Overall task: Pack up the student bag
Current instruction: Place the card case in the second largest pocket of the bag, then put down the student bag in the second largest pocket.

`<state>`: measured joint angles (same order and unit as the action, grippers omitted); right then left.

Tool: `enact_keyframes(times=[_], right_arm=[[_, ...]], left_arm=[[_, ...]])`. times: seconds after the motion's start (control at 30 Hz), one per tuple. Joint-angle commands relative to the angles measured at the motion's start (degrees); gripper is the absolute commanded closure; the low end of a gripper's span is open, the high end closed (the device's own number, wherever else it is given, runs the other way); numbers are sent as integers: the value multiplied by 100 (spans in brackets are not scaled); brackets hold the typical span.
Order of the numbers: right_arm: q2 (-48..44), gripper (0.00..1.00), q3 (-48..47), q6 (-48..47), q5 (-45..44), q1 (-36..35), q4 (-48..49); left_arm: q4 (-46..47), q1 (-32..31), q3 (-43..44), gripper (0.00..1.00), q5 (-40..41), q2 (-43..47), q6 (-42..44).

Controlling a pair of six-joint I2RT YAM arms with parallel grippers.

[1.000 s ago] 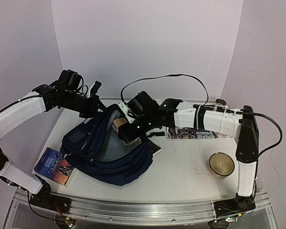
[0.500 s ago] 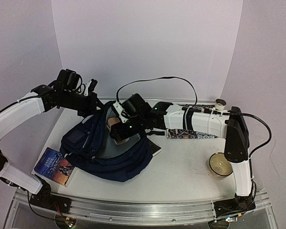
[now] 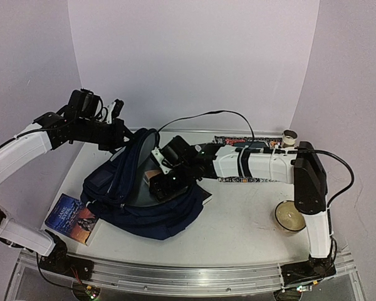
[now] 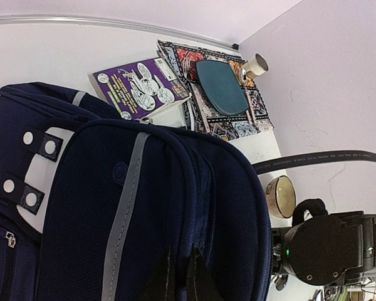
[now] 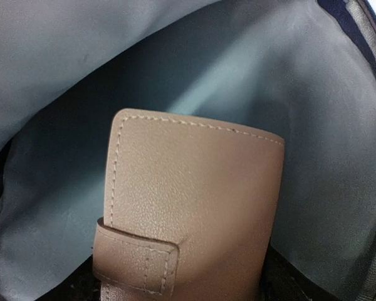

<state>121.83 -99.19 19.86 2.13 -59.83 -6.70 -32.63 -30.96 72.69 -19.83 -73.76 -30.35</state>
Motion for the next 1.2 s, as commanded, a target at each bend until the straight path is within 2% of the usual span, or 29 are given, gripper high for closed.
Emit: enact_keyframes(times=[0.0, 0.07, 0.27, 0.57, 0.8, 0.93, 1.1, 1.17], right_arm=[[149, 15, -532, -73, -22, -27, -58], [200, 9, -649, -97, -21, -26, -50], [-251, 2, -346, -122, -382, -26, 98], [-1792, 2, 1331, 26, -1240, -22, 609], [-2978, 2, 2658, 562, -1467, -90, 1012], [-3238, 2, 3068, 909, -1644, -308, 1177], [-3140, 2, 3144, 1348, -2015, -717, 1294], [-2989, 2, 3032, 1481, -2224, -948, 1309]], left_arm=[[1040, 20, 174, 100, -223, 235, -108], [1073, 19, 134, 100, -220, 256, -136], [1163, 18, -44, 100, -153, 299, -230], [1491, 20, -306, 100, -93, 65, -410], [1621, -169, -561, 100, -197, -472, -231], [1750, -516, -645, 100, 43, -849, -187], [2052, -1011, -415, 100, 563, -1467, -320], [2190, -1102, -244, 95, 637, -1704, -461]])
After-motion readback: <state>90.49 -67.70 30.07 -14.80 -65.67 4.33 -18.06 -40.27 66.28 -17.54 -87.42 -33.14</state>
